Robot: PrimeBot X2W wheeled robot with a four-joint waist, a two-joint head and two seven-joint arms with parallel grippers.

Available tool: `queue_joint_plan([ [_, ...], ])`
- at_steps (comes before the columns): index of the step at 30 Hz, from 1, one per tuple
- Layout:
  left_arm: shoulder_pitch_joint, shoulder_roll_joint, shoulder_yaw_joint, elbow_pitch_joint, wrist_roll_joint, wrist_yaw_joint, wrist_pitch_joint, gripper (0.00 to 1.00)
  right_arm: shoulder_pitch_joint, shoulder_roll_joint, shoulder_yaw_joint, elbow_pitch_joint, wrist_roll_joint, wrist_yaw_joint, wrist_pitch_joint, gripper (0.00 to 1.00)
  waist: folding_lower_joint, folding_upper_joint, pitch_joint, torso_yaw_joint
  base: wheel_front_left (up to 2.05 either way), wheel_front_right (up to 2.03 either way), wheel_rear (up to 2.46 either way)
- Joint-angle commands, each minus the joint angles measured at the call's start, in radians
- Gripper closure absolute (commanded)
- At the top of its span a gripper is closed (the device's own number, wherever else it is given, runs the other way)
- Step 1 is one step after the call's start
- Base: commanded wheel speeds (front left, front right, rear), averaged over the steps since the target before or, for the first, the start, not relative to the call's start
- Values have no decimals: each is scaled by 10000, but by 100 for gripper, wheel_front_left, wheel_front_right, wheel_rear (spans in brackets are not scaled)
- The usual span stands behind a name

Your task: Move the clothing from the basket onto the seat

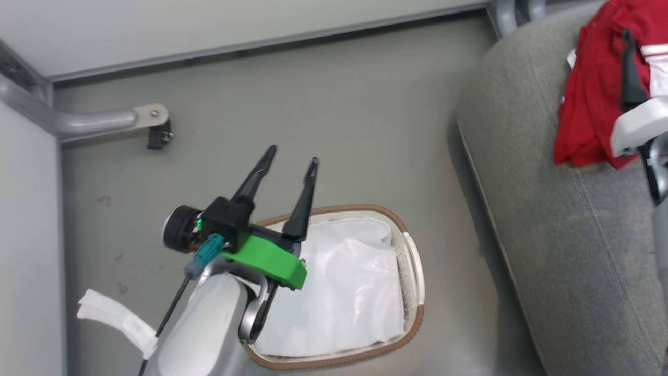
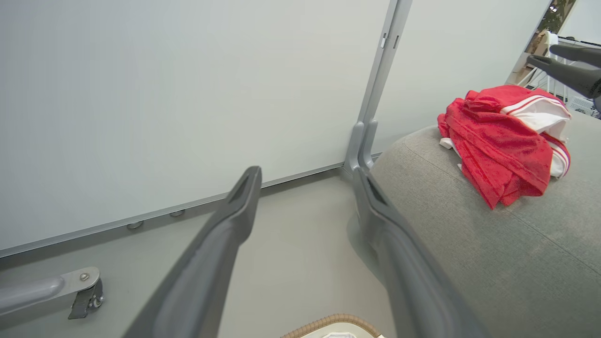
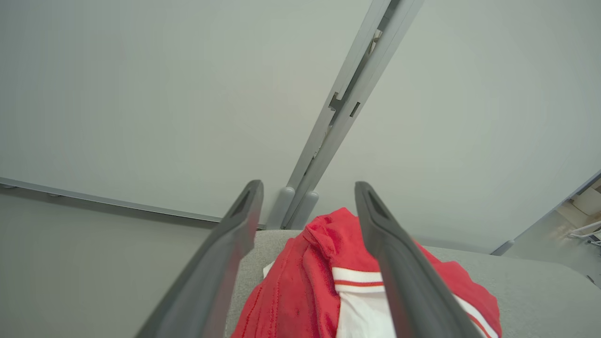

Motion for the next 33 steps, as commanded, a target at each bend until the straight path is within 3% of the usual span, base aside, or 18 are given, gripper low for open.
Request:
queue_joint_plan([
  [1, 276, 14, 191, -56, 10, 101, 0, 0, 315, 167, 44, -131, 107, -14, -17, 0, 1, 0, -704, 689, 0, 0, 0],
  [8, 1067, 13, 1294, -518, -3, 446, 0, 0, 1469, 1375, -34, -1029, 667, -15, -17, 0, 1, 0, -1165, 1081, 0, 0, 0],
  [16, 2102, 11, 2631, -760, 49, 788, 4, 0, 3134, 2142, 208, -1718, 1037, -15, -17, 0, 1, 0, -1579, 1128, 0, 0, 0],
  [23, 2980, 12, 3204, -633, 66, 834, 4, 0, 4305, 2402, 141, -2104, 1512, -15, -18, 0, 1, 0, -2008, 1038, 0, 0, 0],
  [33, 3890, 13, 2979, -366, 34, 815, 4, 0, 6055, 2399, 828, -2682, 2425, -15, -17, 0, 1, 0, -2753, 1055, 0, 0, 0],
])
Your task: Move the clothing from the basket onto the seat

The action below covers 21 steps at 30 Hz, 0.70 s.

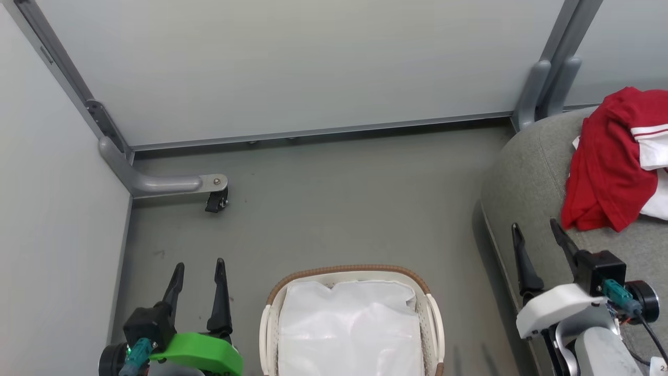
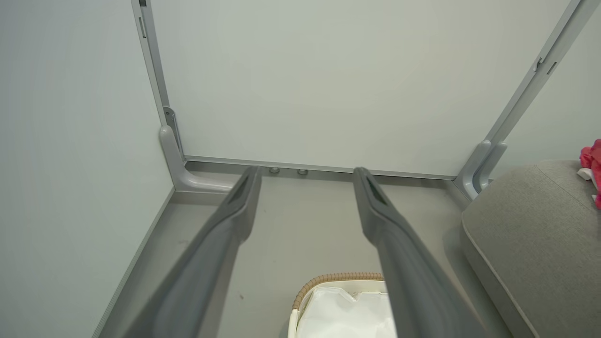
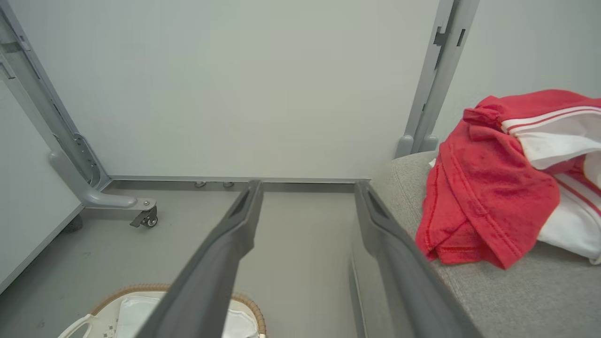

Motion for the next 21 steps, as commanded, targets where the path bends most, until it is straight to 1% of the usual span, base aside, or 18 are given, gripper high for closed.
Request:
queue_joint_plan([
  [1, 236, 15, -25, 36, -7, 42, 7, 0, 251, -38, 52, -51, 129, -15, -17, 0, 1, 0, -241, 17, 0, 0, 0],
  [10, 464, 15, -51, -17, -191, 76, 8, 0, 815, -36, 343, -59, 345, -15, -17, 0, 1, 0, -437, -64, 0, 0, 0],
  [15, 502, 14, -29, -75, -246, 114, 8, 0, 802, -37, 283, -34, 396, -15, -17, 0, 1, 0, -474, -88, 0, 0, 0],
  [21, 493, 14, -21, -61, -370, 50, 8, 0, 787, -35, 297, -81, 439, -15, -17, 0, 1, 0, -492, -78, 0, 0, 0],
])
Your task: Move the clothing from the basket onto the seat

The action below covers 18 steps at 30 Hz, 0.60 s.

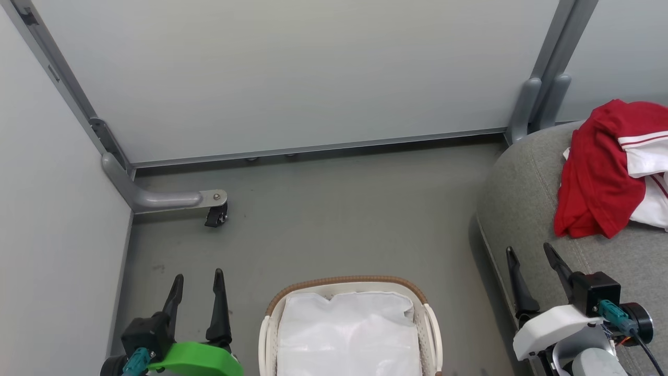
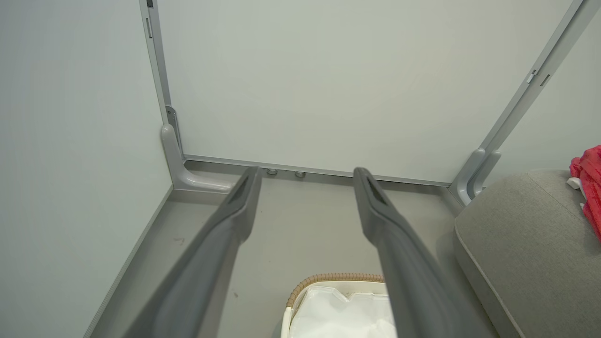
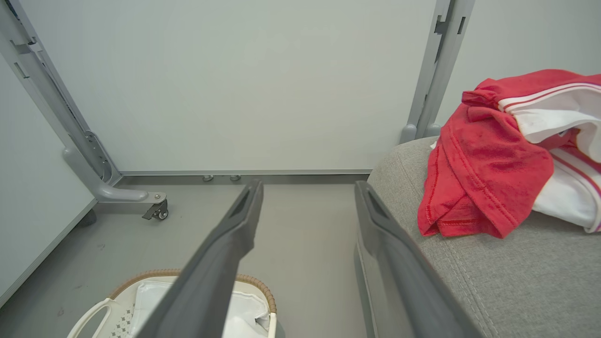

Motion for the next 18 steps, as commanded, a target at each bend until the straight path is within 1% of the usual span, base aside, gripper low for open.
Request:
queue_joint_plan([
  [1, 129, 14, 24, -24, -99, -41, 8, 0, 60, -37, 15, -33, 87, -15, -17, 0, 1, 0, 1, 8, 0, 0, 0],
  [10, 78, 14, -15, -69, -161, -61, 8, 0, 10, -37, 36, 61, 177, -15, -17, 0, 1, 0, 37, 32, 0, 0, 0],
  [11, 2, 0, -39, -26, -100, -51, 2, 100, -5, 0, 30, 51, 134, 0, 1, 100, 1, 0, 35, 32, 0, 0, 0],
  [15, 23, -8, -86, 314, -176, -55, 24, 100, 128, 93, 3, 386, 211, 0, 47, 100, 1, 0, 35, 32, 0, 0, 0],
  [18, -16, -1, 12, 280, -696, -94, 163, 100, 45, 88, -101, 407, 783, 0, 267, 100, 1, 0, 33, 17, 0, 0, 0],
])
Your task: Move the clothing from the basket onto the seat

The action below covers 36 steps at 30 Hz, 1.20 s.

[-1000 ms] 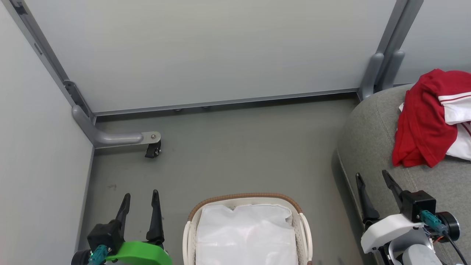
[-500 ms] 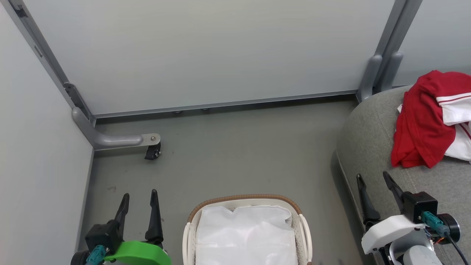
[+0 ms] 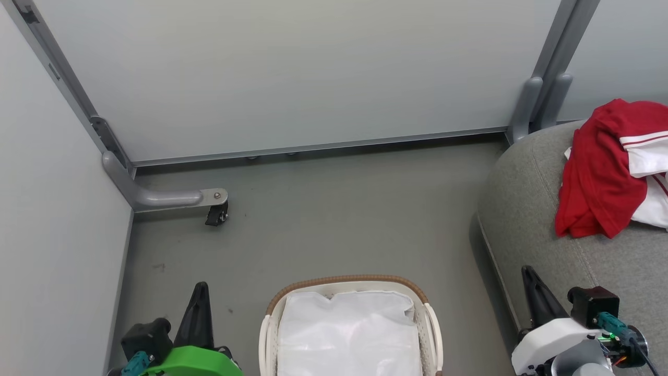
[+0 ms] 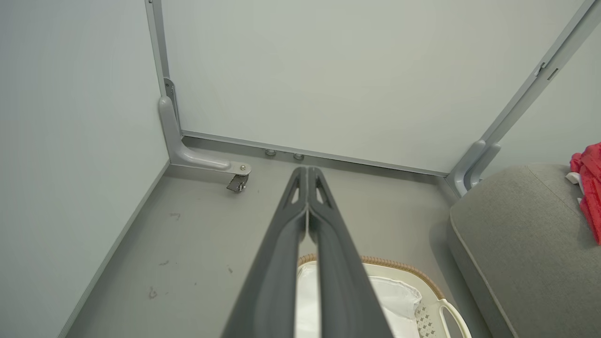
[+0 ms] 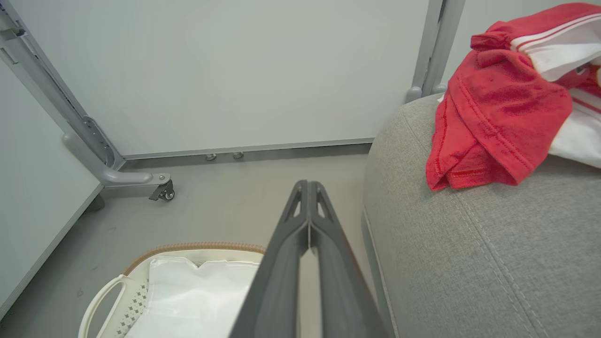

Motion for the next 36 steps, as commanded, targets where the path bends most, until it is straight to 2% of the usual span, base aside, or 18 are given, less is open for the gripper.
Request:
queue_joint_plan([
  [1, -67, 16, 123, -149, -418, -48, 103, 100, -207, -50, -92, -144, 487, 0, 122, 100, 1, 0, -1, -9, 0, 0, 0],
  [18, -316, 57, 660, -330, -3150, -262, 867, 100, -177, -80, -135, -560, 3688, -2, 827, 100, 1, 0, -12, -90, 0, 0, 0],
  [36, -526, 80, 1138, -484, -5484, -448, 1535, 100, -233, -106, -248, -833, 6403, -4, 1501, 100, 1, 0, -24, -176, 0, 0, 0],
])
